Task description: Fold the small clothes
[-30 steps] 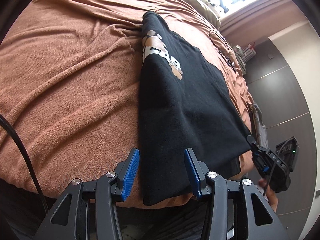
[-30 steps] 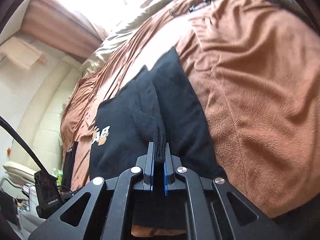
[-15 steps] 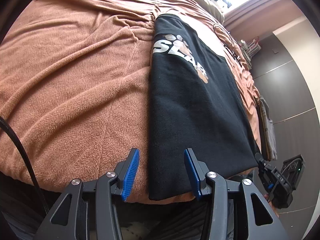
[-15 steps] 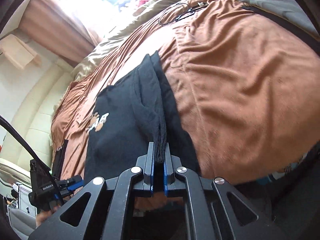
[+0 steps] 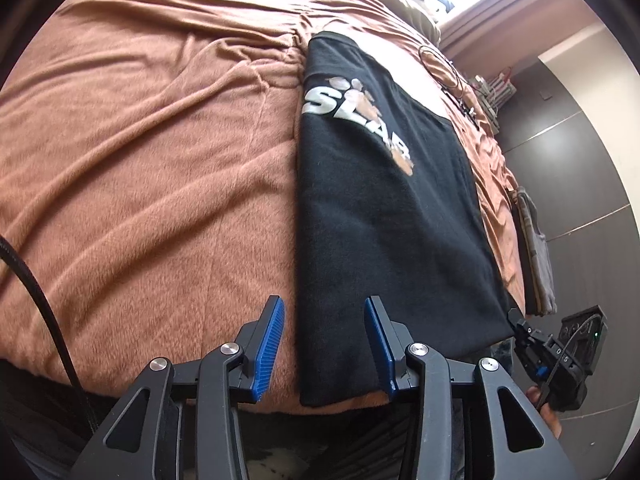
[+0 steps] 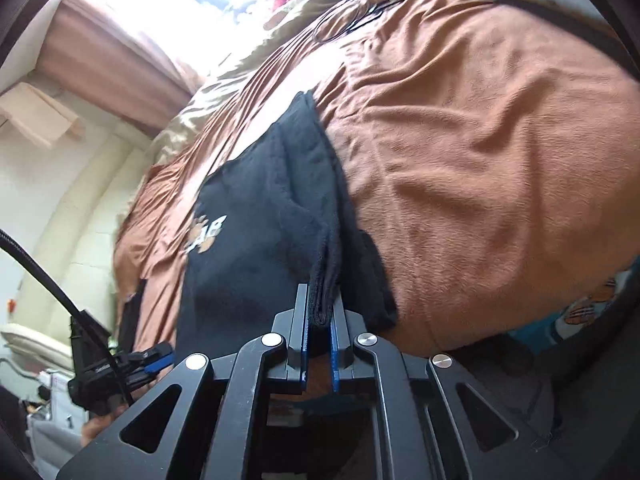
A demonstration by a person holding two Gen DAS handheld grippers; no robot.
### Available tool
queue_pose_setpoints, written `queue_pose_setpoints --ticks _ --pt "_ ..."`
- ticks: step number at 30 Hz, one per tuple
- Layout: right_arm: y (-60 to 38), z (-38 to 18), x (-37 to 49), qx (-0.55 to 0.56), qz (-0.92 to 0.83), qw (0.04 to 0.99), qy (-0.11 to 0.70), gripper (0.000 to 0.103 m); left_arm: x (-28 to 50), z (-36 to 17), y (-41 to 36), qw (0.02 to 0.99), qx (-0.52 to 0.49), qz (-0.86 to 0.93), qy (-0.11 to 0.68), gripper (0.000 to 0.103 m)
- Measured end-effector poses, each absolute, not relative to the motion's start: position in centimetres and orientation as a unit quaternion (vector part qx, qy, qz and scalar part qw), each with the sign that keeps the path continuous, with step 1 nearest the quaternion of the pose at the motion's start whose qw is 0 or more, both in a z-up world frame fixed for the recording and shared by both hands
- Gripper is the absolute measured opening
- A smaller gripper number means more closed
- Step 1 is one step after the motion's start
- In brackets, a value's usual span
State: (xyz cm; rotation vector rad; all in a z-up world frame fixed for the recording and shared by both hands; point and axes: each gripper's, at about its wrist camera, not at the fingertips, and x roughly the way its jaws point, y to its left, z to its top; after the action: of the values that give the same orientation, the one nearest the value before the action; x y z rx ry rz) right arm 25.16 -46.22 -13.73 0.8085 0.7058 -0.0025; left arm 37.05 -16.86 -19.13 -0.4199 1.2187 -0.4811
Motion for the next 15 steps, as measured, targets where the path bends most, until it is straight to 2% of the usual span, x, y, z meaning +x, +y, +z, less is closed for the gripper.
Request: queue_pose_setpoints --ticks 2,5,6,15 --pt "-46.9 -13.9 26.2 0.392 0.022 0.852 0.346 0.012 37.6 -19.2 -17.2 0.772 -0.194 -0.221 0.563 0.044" --pt "-48.1 -14.5 27.9 0.401 0.042 0.842 0.358 0.032 38.6 -19.5 -17.6 0.772 -0.19 -0.219 0.565 0.044" --pt "-48.4 -14.7 28.4 0.404 0.049 0.84 0.359 0.036 38.9 -19.5 -17.7 0.772 -0.189 -0.218 0.566 0.044" --pt "-50.1 -15.1 34.3 0.389 0.098 0.831 0.385 0.036 42.3 -19.7 -18.2 0.773 -0.185 -0.213 0.568 0.044"
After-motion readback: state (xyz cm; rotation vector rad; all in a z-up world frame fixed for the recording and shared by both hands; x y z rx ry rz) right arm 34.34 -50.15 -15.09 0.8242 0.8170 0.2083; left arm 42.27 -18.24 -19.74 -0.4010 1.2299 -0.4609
